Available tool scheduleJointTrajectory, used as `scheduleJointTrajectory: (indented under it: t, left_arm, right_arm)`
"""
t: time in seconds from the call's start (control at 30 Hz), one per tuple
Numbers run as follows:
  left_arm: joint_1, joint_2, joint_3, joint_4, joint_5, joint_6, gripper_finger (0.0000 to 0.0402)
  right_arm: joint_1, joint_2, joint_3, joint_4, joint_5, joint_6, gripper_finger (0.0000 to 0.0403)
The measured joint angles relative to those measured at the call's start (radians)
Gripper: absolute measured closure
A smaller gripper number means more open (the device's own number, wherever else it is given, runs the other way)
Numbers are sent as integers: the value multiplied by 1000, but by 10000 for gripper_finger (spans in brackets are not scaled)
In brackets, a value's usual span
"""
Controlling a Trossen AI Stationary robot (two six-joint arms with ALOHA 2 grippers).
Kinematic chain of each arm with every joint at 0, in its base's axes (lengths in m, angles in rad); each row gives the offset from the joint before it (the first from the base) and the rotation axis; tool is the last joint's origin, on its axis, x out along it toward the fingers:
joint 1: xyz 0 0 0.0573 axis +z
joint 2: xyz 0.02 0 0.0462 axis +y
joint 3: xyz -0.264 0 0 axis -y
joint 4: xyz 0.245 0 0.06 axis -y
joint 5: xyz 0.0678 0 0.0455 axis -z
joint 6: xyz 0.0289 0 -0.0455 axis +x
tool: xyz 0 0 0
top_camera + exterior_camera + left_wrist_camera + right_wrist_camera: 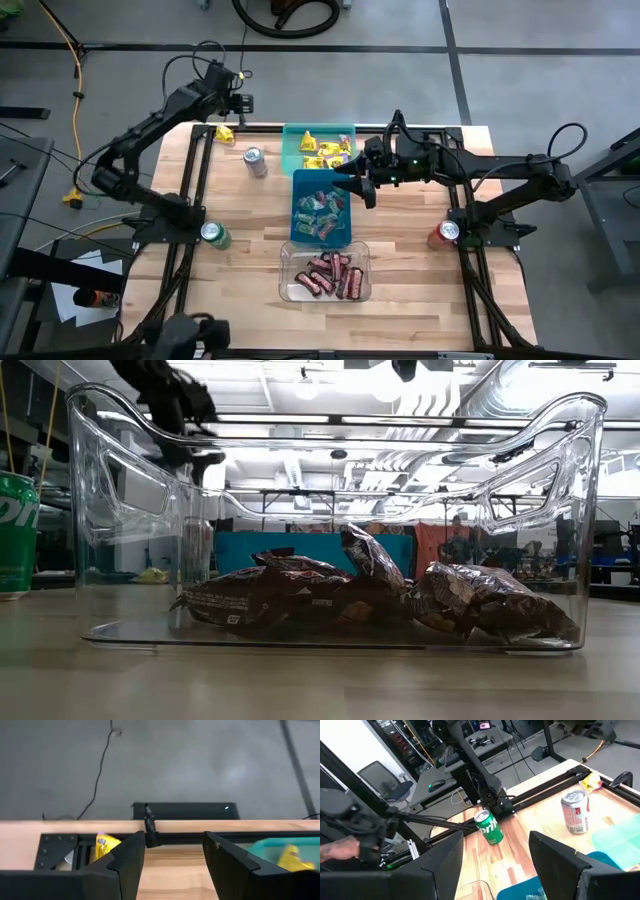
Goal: Sort candy
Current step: Put the yellow candy into the light blue bin
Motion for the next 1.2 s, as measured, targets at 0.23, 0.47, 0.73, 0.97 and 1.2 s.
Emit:
scheduleJointTrajectory:
  t: [0.23,0.47,0.73,0.97,1.2]
  left_arm:
    - [45,142,0,-8,16,-16,216]
    - [84,244,-64,-14,54,-46,216]
    - [97,317,-107,59,35,-38,216]
    - [95,393,-108,42,-30,-12,216]
    - [91,445,-106,64,-105,8,216]
  right_arm:
    - [0,0,0,-3,5,3,181]
    - [0,0,0,-9,35,3,181]
    - [0,0,0,-13,42,23,181]
    - [0,0,0,-34,90,40,181]
    - [0,0,0,-43,90,56,181]
